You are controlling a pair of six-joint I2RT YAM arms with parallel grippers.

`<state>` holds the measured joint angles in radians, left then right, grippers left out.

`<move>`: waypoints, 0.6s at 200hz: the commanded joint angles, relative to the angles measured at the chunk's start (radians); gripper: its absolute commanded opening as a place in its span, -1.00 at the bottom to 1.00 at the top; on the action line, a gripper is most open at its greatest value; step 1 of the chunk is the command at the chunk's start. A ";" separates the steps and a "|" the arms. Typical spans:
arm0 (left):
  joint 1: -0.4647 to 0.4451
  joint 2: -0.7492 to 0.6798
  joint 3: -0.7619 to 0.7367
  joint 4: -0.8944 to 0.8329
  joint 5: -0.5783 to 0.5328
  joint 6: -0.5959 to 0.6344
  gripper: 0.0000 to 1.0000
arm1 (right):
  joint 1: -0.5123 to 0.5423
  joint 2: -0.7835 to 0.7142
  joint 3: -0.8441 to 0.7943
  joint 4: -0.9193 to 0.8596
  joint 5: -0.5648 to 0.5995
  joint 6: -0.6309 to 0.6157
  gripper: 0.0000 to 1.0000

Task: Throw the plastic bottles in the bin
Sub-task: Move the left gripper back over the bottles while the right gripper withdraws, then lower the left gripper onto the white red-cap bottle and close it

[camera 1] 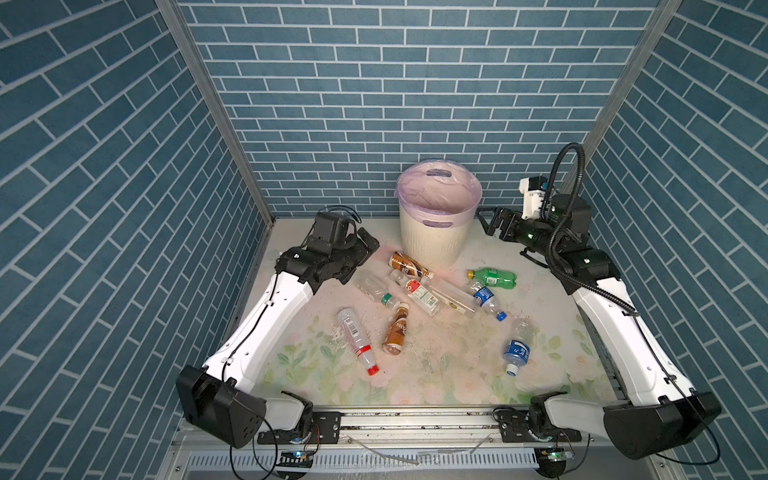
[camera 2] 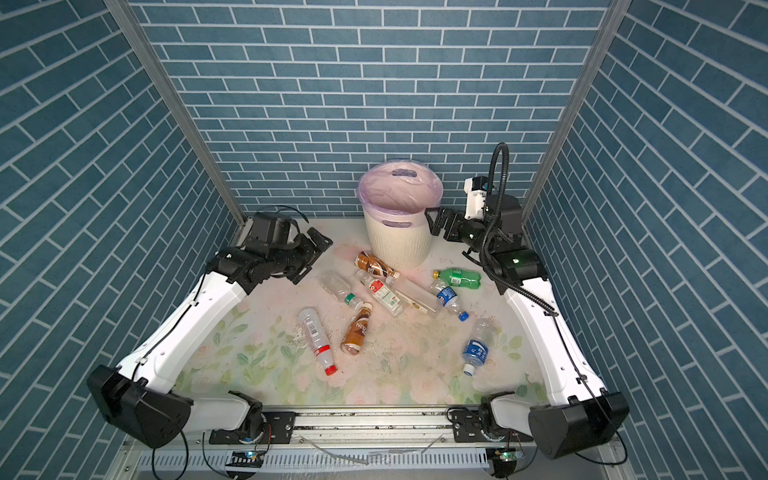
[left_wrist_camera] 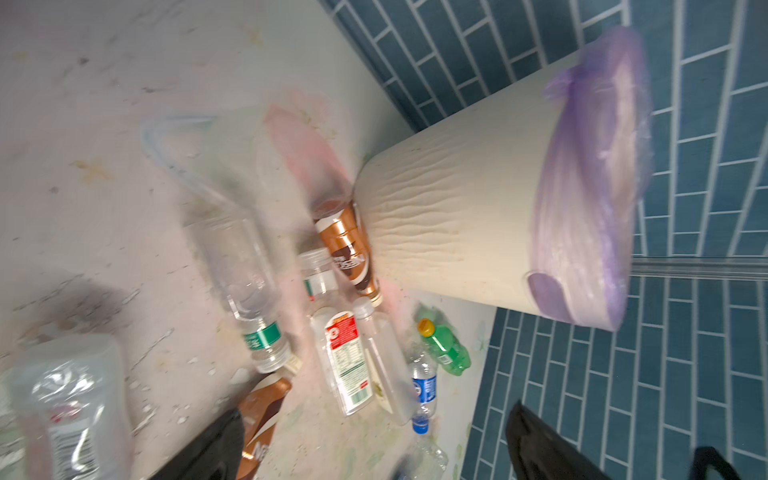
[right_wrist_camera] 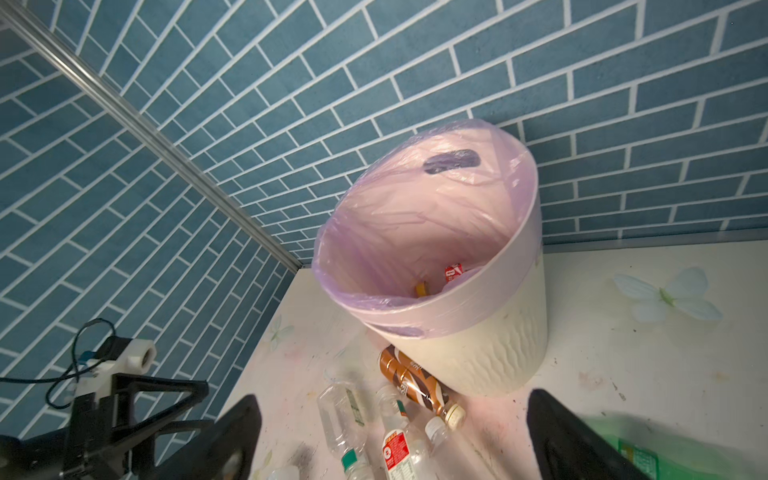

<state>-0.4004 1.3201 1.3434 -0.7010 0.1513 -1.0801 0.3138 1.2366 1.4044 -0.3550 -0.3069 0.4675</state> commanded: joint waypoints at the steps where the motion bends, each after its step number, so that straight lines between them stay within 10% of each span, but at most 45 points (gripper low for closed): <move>1: -0.017 -0.056 -0.121 -0.086 -0.048 0.032 0.99 | 0.042 -0.058 -0.070 -0.036 0.029 0.003 0.99; 120: -0.049 -0.084 -0.432 -0.089 -0.152 0.202 0.99 | 0.272 -0.125 -0.247 -0.045 0.090 -0.095 0.99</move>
<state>-0.4442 1.2121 0.9600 -0.8001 0.0345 -0.9390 0.5640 1.1149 1.2018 -0.3988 -0.2386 0.4191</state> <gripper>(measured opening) 0.994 0.993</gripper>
